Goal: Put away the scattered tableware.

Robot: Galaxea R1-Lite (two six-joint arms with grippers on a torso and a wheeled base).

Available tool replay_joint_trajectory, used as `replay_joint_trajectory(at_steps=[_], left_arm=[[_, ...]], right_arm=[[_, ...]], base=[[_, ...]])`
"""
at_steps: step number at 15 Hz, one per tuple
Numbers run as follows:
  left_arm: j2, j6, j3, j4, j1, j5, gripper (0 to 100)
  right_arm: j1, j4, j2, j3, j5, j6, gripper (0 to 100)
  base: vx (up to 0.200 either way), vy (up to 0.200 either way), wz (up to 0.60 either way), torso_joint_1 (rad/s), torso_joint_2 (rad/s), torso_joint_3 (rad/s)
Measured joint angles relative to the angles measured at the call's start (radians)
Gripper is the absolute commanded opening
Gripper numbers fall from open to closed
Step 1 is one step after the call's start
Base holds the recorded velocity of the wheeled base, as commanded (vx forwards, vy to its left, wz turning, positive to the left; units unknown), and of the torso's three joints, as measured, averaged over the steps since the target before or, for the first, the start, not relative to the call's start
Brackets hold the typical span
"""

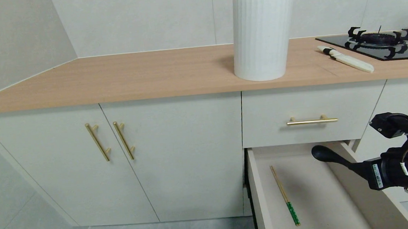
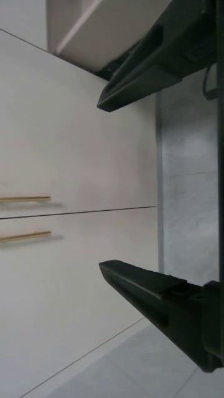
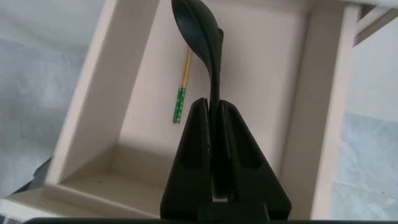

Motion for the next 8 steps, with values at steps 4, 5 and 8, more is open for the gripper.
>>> replay_joint_trajectory(at_steps=[4, 5, 8], left_arm=[[0.000, 0.000, 0.000, -0.002, 0.000, 0.000, 100], [0.000, 0.000, 0.000, -0.002, 0.000, 0.000, 100], [0.000, 0.000, 0.000, -0.002, 0.000, 0.000, 100]], right_arm=[[0.000, -0.002, 0.002, 0.001, 0.000, 0.000, 0], [0.000, -0.002, 0.004, 0.001, 0.000, 0.000, 0], [0.000, -0.002, 0.021, 0.000, 0.001, 0.000, 0]], base=[[0.000, 0.000, 0.00, -0.019, 0.07, 0.052], [0.000, 0.000, 0.00, 0.000, 0.00, 0.000], [0.000, 0.000, 0.00, 0.000, 0.00, 0.000]])
